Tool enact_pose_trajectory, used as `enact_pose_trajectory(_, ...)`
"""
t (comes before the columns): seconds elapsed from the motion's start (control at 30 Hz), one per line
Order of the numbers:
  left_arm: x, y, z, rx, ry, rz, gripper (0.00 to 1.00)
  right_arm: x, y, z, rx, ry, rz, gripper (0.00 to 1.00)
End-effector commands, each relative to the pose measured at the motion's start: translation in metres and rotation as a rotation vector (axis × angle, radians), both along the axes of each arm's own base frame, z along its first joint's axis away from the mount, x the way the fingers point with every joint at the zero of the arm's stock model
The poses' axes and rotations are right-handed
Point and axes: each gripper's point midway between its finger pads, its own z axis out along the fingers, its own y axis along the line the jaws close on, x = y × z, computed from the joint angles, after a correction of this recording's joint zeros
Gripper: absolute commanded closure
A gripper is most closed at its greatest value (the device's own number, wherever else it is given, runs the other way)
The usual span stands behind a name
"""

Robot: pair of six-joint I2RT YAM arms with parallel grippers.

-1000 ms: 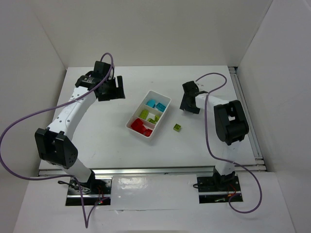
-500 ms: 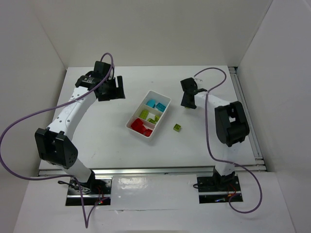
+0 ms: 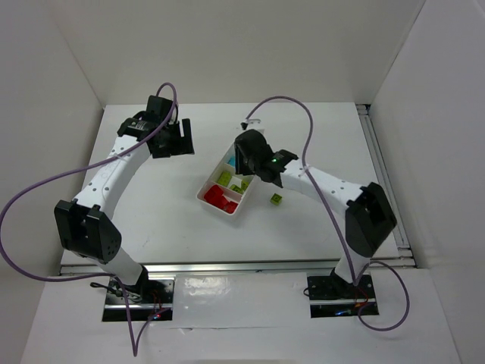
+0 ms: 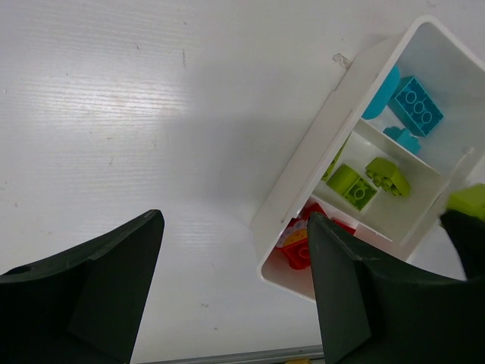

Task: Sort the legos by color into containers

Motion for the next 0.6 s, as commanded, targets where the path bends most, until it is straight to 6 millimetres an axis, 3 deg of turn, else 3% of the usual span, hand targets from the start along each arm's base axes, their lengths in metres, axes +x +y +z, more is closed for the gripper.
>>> enact_pose_trajectory(0.0,-0.003,0.002,0.016,0.005,-0.044,0.003,0.14,0.013,0.021,-0.017,-0.040,0.010,0.038,0.85)
enact_pose_trajectory(0.13,-0.004,0.004,0.020,0.009,-0.056,0.009,0.14,0.022,0.042,-0.024,-0.013,0.013,0.095,0.83)
enact_pose_trajectory(0.23,-0.005,0.006,0.017,0.018,-0.049,0.015,0.14,0.025,0.053,-0.030,-0.012,0.039,0.117,0.74)
enact_pose_trajectory(0.3,-0.005,0.006,0.017,0.019,-0.049,0.015,0.14,0.025,0.058,-0.030,-0.017,0.033,0.131,0.63)
enact_pose_trajectory(0.33,-0.005,0.006,0.017,0.019,-0.049,0.015,0.14,0.025,0.058,-0.030,-0.017,0.033,0.131,0.48)
enact_pose_trajectory(0.37,-0.005,0.006,0.017,0.019,-0.049,0.015,0.14,0.021,0.061,-0.030,-0.017,0.033,0.141,0.41)
enact_pose_trajectory(0.47,-0.005,0.006,0.017,0.019,-0.049,0.015,0.14,0.023,0.054,-0.019,-0.026,0.008,0.112,0.30)
enact_pose_trajectory(0.57,-0.005,0.005,0.017,0.012,-0.047,0.009,0.14,0.027,0.025,-0.004,-0.051,-0.037,0.014,0.36)
